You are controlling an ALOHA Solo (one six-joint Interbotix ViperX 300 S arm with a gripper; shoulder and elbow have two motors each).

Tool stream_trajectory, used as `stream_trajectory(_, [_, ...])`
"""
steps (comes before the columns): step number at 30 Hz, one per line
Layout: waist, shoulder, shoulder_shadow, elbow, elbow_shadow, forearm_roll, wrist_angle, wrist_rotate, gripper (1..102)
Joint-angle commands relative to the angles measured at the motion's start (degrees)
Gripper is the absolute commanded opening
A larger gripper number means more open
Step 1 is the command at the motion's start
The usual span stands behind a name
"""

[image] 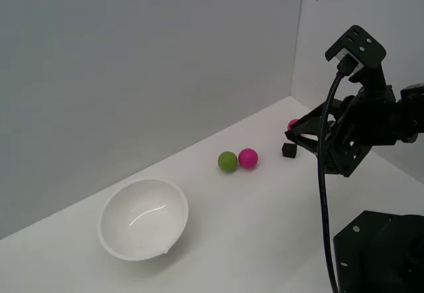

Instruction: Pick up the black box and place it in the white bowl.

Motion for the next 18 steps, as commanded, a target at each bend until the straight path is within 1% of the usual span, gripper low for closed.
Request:
stream_trajectory(1, [0.18, -0.97, -0.97, -2.11, -2.37, -0.7, 0.97, 0.62, 17])
stream_trajectory(4, [0.53, -2.2, -2.11, -3.08, -3.34, -0.7, 1.49, 0.62, 18])
stream_trajectory(6, [1.14, -3.52, -3.52, -4.66, -4.92, -0.7, 2.72, 0.62, 22])
stream_trajectory(8, [1.76, -5.36, -5.45, -6.68, -6.94, 0.0, 3.78, 0.62, 25])
stream_trajectory(10, [2.02, -7.56, -7.56, -8.53, -8.7, 0.79, 4.83, 0.62, 26])
stream_trajectory(13, [2.37, -10.37, -10.28, -10.46, -10.63, 1.32, 6.42, 0.62, 26])
stream_trajectory(15, [2.99, -11.6, -11.51, -11.16, -11.34, 1.23, 7.21, 0.62, 27])
stream_trajectory(18, [4.31, -13.01, -13.01, -11.78, -11.95, 1.23, 8.44, 0.53, 31])
